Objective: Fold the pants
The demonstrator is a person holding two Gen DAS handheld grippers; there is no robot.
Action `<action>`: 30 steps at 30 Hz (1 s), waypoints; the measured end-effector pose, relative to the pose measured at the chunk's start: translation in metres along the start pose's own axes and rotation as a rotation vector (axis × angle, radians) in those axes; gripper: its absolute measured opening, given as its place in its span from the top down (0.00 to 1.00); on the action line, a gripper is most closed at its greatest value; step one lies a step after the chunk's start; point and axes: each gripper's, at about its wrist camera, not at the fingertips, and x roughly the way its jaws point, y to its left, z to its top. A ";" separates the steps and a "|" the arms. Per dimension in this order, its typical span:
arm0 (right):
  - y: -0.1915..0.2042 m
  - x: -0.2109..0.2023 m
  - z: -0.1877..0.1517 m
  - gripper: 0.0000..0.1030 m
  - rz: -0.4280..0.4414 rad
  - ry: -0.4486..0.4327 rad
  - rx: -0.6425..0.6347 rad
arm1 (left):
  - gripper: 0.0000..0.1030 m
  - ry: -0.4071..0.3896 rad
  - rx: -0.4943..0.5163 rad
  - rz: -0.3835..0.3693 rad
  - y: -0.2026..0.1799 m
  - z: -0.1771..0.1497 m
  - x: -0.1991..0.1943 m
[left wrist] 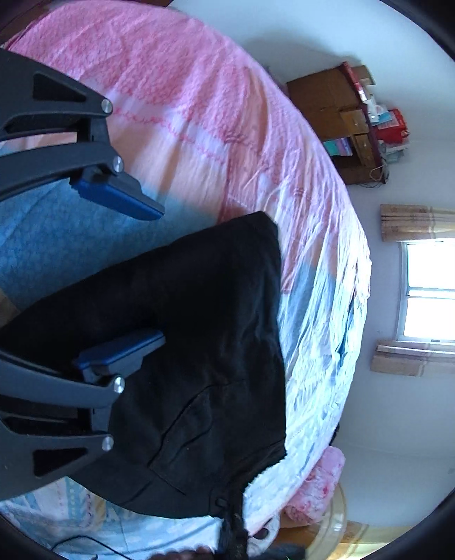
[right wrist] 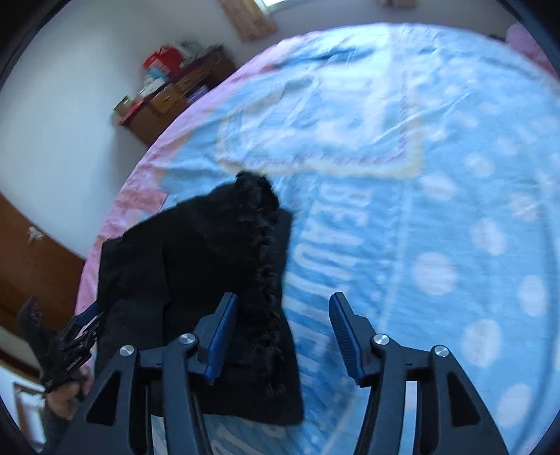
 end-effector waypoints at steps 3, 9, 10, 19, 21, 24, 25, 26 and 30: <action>0.015 -0.035 -0.005 0.46 -0.063 -0.120 -0.042 | 0.27 -0.017 0.021 0.009 -0.005 0.007 -0.003; 0.057 -0.039 -0.028 0.44 0.107 -0.121 -0.162 | 0.24 -0.013 0.012 0.037 -0.005 0.016 0.007; 0.059 -0.030 -0.033 0.44 0.104 -0.087 -0.175 | 0.24 -0.012 0.010 0.038 -0.005 0.016 0.008; 0.041 -0.029 -0.044 0.44 0.084 -0.085 -0.092 | 0.24 -0.020 0.009 0.031 -0.007 0.009 -0.020; 0.045 -0.051 -0.050 0.43 0.048 -0.132 -0.111 | 0.24 -0.038 0.017 0.027 -0.010 0.007 -0.036; 0.049 -0.084 -0.066 0.37 -0.021 -0.193 -0.124 | 0.18 -0.070 0.020 0.011 -0.017 0.002 -0.060; 0.050 -0.096 -0.074 0.36 -0.047 -0.216 -0.130 | 0.13 -0.082 0.020 0.003 -0.019 -0.001 -0.069; 0.051 -0.104 -0.080 0.36 -0.061 -0.231 -0.135 | 0.12 -0.102 0.020 -0.008 -0.024 -0.005 -0.080; 0.055 -0.136 -0.114 0.36 -0.122 -0.293 -0.149 | 0.11 -0.140 0.045 -0.043 -0.039 -0.019 -0.111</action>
